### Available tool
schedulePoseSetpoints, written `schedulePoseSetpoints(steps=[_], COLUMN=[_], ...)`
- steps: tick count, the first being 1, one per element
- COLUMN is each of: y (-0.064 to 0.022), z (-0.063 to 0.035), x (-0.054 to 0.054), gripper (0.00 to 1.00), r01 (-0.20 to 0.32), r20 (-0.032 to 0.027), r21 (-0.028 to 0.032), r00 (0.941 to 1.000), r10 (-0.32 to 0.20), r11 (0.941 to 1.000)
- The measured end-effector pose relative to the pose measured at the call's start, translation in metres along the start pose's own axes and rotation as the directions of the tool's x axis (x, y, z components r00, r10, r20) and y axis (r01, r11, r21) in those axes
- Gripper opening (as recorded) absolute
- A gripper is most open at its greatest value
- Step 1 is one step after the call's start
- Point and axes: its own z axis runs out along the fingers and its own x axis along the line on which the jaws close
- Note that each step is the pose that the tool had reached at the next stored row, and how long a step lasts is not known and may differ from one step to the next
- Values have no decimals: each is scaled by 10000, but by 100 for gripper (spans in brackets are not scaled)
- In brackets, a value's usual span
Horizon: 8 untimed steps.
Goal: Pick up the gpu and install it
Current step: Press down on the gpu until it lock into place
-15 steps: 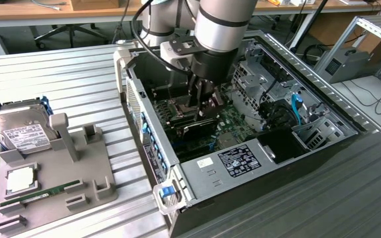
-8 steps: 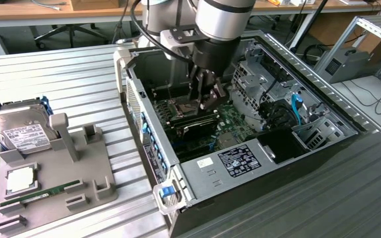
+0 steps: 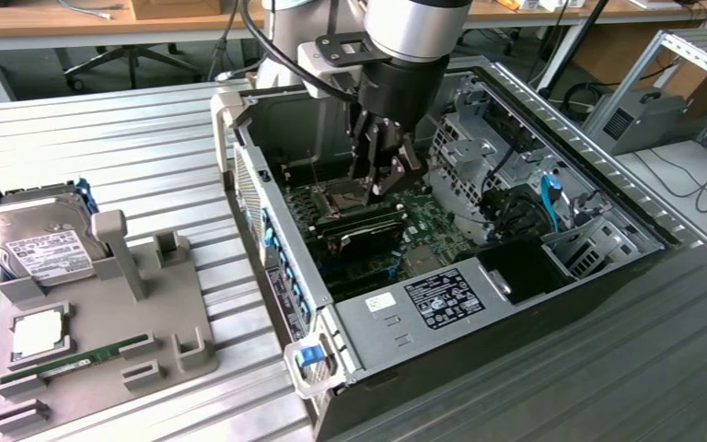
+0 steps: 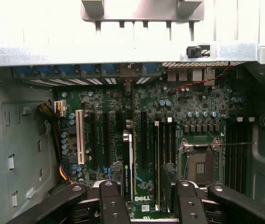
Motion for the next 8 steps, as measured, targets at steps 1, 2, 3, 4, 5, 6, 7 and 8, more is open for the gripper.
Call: schedulePoseSetpoints(steps=[1,2,3,4,5,6,7,8], y=[0,0,0,0,0,0,0,0], z=[0,0,0,0,0,0,0,0], x=[0,0,0,0,0,0,0,0], gripper=[46,46,46,46,46,46,46,46], r01=[0,0,0,0,0,0,0,0], r20=[0,0,0,0,0,0,0,0], r21=[0,0,0,0,0,0,0,0], r00=[10000,10000,10000,10000,10000,10000,10000,10000], r10=[0,0,0,0,0,0,0,0], r11=[10000,10000,10000,10000,10000,10000,10000,10000])
